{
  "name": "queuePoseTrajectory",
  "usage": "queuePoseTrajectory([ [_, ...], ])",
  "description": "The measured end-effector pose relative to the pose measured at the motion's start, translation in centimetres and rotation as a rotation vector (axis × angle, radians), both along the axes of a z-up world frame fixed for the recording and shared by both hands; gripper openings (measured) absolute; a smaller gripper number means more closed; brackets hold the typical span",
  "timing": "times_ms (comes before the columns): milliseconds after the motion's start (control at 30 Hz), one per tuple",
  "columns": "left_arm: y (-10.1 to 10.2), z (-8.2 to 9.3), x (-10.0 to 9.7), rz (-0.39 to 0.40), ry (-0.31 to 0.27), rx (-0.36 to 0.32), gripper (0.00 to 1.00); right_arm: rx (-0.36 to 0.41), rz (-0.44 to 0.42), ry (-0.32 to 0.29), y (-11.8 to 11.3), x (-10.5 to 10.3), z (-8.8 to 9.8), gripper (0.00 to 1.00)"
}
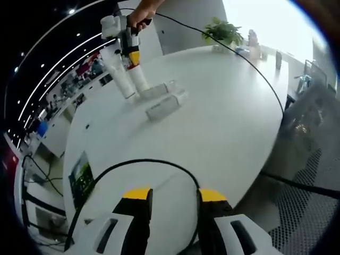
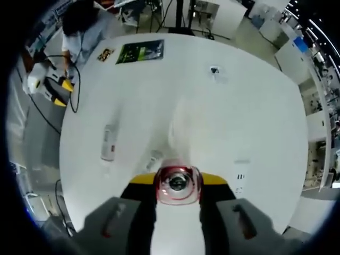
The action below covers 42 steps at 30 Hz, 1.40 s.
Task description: Arrange the skincare products in the storage area until every visible bottle or jar stands upright without overlapping.
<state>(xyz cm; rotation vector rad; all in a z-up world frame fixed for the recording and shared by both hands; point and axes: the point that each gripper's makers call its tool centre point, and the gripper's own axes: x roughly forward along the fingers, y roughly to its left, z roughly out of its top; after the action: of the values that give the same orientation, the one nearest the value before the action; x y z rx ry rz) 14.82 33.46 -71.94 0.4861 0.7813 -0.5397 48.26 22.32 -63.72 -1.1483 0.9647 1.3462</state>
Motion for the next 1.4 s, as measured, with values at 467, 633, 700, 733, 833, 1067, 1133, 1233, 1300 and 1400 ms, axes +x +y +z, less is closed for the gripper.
queuePoseTrajectory([
  [467, -0.1, 0.1, 0.1, 0.007, -0.006, -0.011, 0.34, 0.081, -0.026, 0.025, 0.1, 0.4, -0.1, 0.3],
  [633, -0.1, 0.0, 0.0, 0.002, -0.002, -0.005, 0.34, 0.078, 0.0, 0.019, 0.3, 0.4, -0.2, 0.31],
  [700, 0.0, 0.0, 0.1, 0.003, 0.0, -0.004, 0.34, 0.083, -0.004, 0.012, 0.3, 0.4, -0.3, 0.31],
  [733, 0.0, -0.1, 0.1, 0.003, 0.002, -0.002, 0.34, 0.082, -0.008, 0.011, 0.3, 0.5, -0.3, 0.31],
  [833, 0.0, 0.0, 0.1, 0.003, -0.001, -0.001, 0.34, 0.082, -0.041, 0.016, 0.0, 0.5, -0.4, 0.32],
  [1067, -0.1, 0.0, 0.2, 0.0, -0.005, -0.002, 0.34, 0.089, -0.088, 0.021, -0.9, 0.2, 0.0, 0.41],
  [1133, -0.1, 0.0, 0.2, -0.002, -0.004, -0.002, 0.34, 0.094, -0.126, 0.003, -1.6, 0.5, 0.2, 0.42],
  [1233, -0.2, 0.0, 0.2, -0.005, -0.005, -0.004, 0.34, 0.094, -0.245, 0.013, -3.9, 0.1, -0.3, 0.48],
  [1300, -0.3, -0.1, 0.2, -0.007, 0.001, -0.008, 0.34, 0.121, -0.309, 0.051, -5.2, -1.3, -1.3, 0.49],
  [1400, -0.2, -0.2, 0.1, -0.007, 0.009, -0.006, 0.34, 0.138, -0.359, 0.037, -6.9, -2.4, -3.0, 0.44],
])
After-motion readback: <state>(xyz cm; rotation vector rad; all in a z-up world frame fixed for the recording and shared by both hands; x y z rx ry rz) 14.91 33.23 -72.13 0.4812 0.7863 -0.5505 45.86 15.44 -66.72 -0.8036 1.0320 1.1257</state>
